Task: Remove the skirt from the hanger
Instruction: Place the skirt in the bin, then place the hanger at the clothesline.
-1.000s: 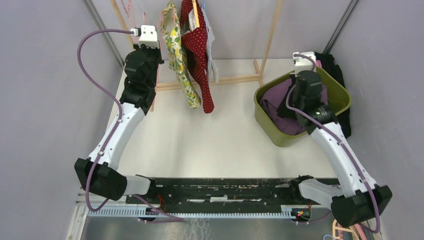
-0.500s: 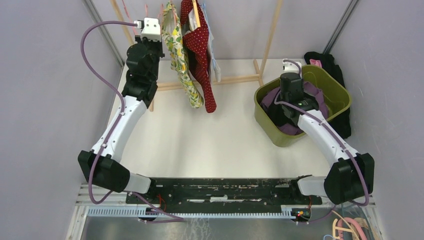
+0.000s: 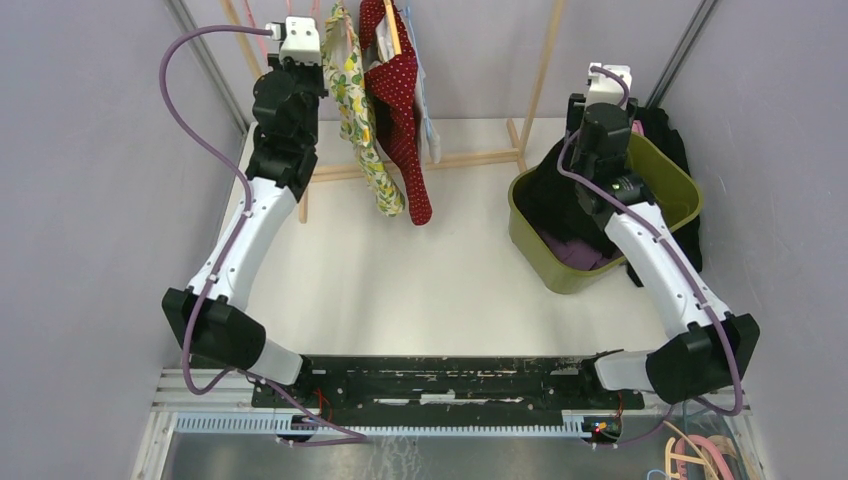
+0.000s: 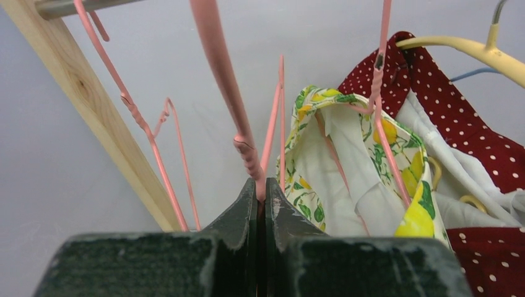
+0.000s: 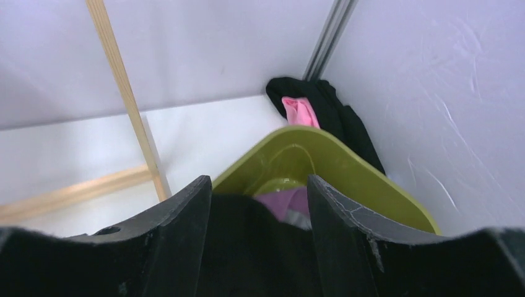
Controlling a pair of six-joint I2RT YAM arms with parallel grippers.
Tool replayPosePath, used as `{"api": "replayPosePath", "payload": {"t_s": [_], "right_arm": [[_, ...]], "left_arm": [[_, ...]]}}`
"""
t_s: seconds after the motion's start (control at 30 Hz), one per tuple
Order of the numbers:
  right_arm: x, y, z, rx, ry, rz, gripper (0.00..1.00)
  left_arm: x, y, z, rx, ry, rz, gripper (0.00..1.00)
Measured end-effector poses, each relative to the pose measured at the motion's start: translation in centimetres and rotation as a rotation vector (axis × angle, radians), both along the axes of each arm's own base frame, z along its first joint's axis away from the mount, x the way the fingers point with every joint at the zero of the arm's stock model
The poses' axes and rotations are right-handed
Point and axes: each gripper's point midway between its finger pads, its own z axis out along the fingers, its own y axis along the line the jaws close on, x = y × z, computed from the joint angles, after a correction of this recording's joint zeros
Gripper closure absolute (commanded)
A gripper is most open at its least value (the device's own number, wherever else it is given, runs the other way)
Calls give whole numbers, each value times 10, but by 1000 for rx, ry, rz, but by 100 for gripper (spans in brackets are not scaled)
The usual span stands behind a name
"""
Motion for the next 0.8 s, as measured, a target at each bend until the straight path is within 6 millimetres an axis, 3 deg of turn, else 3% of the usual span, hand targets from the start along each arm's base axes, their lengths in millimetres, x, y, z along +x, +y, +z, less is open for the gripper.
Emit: {"api": "replayPosePath", "payload": {"t_s": [0.17, 0.33, 0.8], "right_arm": [[17, 6, 18, -4, -58, 14, 36], [29, 9, 20, -25, -65, 24, 35], [66, 16, 42, -65, -115, 25, 33]], "left_arm": [[4, 7, 10, -6, -27, 40, 97], [11, 20, 3, -5, -24, 108, 97], [60, 39, -8, -2, -23, 189, 97]]}}
